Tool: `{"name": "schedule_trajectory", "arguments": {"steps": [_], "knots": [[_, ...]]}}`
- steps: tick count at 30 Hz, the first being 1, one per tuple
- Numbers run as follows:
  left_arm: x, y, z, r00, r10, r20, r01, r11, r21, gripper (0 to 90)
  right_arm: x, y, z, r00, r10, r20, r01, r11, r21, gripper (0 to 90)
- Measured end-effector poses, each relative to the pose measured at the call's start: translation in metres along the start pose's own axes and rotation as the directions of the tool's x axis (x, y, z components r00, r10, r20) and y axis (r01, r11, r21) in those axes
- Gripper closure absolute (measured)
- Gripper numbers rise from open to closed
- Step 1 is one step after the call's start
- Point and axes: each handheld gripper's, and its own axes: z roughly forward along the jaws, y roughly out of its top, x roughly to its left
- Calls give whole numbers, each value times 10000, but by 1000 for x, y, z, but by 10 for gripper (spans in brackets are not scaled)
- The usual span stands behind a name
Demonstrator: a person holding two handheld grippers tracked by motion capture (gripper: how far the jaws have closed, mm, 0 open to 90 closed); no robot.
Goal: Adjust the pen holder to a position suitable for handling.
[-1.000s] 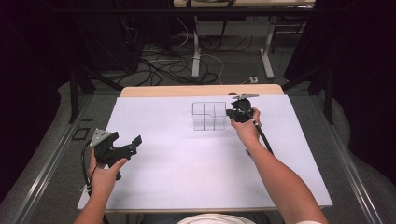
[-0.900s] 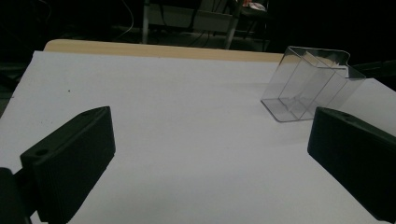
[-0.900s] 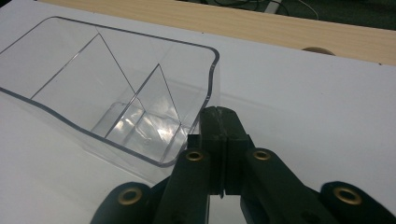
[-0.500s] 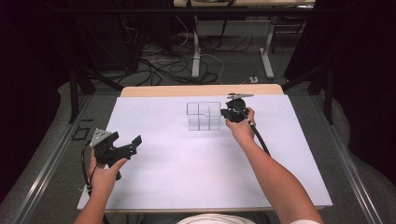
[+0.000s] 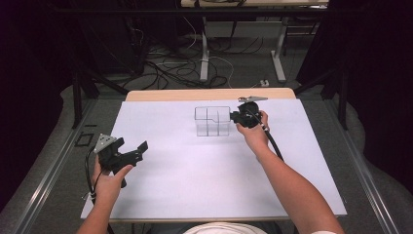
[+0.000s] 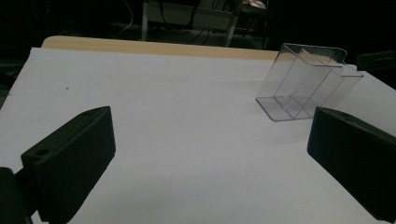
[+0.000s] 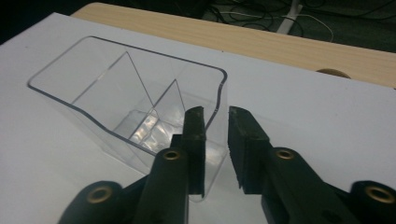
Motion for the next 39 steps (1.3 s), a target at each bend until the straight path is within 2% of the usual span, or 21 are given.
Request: {"name": "schedule_trajectory", "arguments": {"steps": [3, 7, 10, 19, 24, 26, 30, 35, 39], "knots": [[0, 0, 1, 10000, -3, 32, 3, 10000, 4, 16, 2, 1, -6, 9998, -20, -181, 17, 9999, -126, 689], [-1, 1, 1, 10000, 33, 75, -33, 10000, -19, 16, 4, 1, -16, 9986, -447, -275, 437, 9985, -342, 618], [0, 1, 1, 10000, -22, 64, 22, 9999, -103, 16, 6, 0, -24, 9970, -711, -293, 702, 9971, -287, 562], [0, 1, 0, 9999, -72, 91, 74, 9998, -193, 16, 11, -2, -45, 9940, -977, -483, 957, 9945, -427, 411], [-1, 2, 0, 10000, 38, 78, -37, 9998, -211, 16, 12, -8, -55, 9927, -902, -805, 838, 9932, -803, 324], [-2, 2, -1, 9999, 88, 60, -86, 9997, -221, 16, 12, -11, -59, 9935, -845, -767, 781, 9935, -827, 294], [-2, 2, -1, 9999, 133, 27, -132, 9997, -191, 16, 11, -16, -67, 9948, -752, -684, 712, 9957, -596, 216], [-2, 2, 0, 9998, 201, 18, -201, 9997, -158, 16, 6, -22, -80, 9966, -550, -608, 525, 9977, -419, 187], [-3, 2, 0, 9997, 231, -14, -231, 9996, -157, 16, 3, -23, -91, 9968, -645, -478, 640, 9979, -134, 165]]}}
